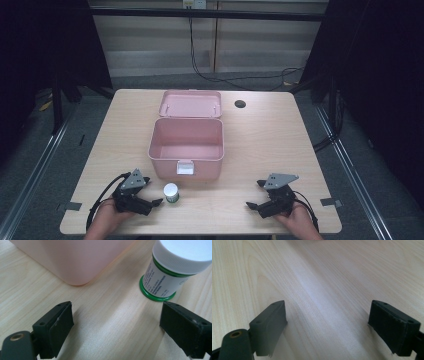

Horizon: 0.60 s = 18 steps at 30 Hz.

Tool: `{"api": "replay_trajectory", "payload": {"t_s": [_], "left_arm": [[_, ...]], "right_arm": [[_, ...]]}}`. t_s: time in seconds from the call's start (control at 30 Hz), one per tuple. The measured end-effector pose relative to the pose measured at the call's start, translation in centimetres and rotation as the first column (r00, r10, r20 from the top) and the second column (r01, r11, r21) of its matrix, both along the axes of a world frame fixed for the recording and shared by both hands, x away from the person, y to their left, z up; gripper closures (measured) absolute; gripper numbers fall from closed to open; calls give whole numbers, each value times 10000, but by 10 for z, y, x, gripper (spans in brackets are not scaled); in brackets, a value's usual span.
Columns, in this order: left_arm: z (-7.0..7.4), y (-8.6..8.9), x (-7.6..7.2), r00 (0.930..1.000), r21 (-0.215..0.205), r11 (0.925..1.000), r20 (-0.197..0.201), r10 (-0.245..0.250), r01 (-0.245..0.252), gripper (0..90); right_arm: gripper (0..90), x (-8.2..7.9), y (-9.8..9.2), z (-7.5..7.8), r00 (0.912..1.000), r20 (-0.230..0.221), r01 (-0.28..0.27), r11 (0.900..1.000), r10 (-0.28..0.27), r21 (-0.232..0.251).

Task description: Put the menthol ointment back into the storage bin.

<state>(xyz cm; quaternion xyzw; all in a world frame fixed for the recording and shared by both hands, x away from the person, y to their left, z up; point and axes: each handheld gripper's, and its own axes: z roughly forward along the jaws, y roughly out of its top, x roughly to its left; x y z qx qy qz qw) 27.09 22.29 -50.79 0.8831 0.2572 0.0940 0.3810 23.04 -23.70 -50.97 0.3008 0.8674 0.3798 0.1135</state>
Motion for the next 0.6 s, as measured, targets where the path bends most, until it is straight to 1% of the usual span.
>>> {"api": "replay_trajectory", "payload": {"t_s": [0.07, 0.1, 0.13, 0.17, 0.2, 0.27, 0.3, 0.33, 0.37, 0.47, 0.5, 0.53, 0.57, 0.6], "left_arm": [[0, 0, 0, 10000, 0, 10000, -20, -46, 46, 101], [0, 0, 0, 10000, 64, 10000, 18, -68, 68, 98], [1, -1, 0, 10000, 64, 10000, -86, -4, 5, 98], [3, -3, 1, 9998, 343, 9994, -218, -14, 21, 98], [3, -3, 1, 9998, 343, 9994, -218, -14, 21, 100], [8, -6, 1, 9991, 799, 9968, -422, 67, -33, 105], [9, -7, 1, 9985, 887, 9960, -535, 98, -50, 124], [14, -9, 1, 9967, 1356, 9907, -805, 70, 40, 135], [14, -9, 1, 9967, 1356, 9907, -805, 70, 40, 157], [19, -11, 1, 9932, 1917, 9814, -1142, 209, 14, 178], [21, -11, 0, 9904, 2101, 9777, -1358, 267, 24, 181], [25, -10, 0, 9862, 2458, 9690, -1644, 171, 241, 206], [25, -10, 0, 9862, 2458, 9690, -1644, 171, 241, 212], [27, -9, 0, 9823, 2588, 9656, -1859, 232, 262, 212]], "right_arm": [[140, 0, 0, 0, 10000, -2, -3, 10000, 3, 2], [140, 0, 0, 0, 10000, -3, -1, 10000, 1, 1], [140, 0, 0, 0, 10000, 4, -6, 10000, 6, -1], [140, 0, 0, 0, 10000, 3, -6, 10000, 6, -3], [140, 0, 0, 0, 10000, 3, -6, 10000, 6, -3], [140, 0, 0, 0, 10000, -2, -1, 10000, 1, 2], [140, 0, 0, 0, 10000, 1, -7, 10000, 7, 0], [140, 0, 0, 0, 10000, -3, -1, 10000, 1, 1], [140, 0, 0, 0, 10000, -3, -1, 10000, 1, 1], [140, 0, 0, 0, 10000, -1, 1, 10000, -1, -1], [140, 0, 0, 0, 10000, -5, -1, 10000, 1, 1], [140, 0, 0, 0, 10000, -3, -1, 10000, 1, -2], [140, 0, 0, 0, 10000, -3, -1, 10000, 1, -2], [140, 0, 0, 0, 10000, 2, -3, 10000, 3, -5]]}}
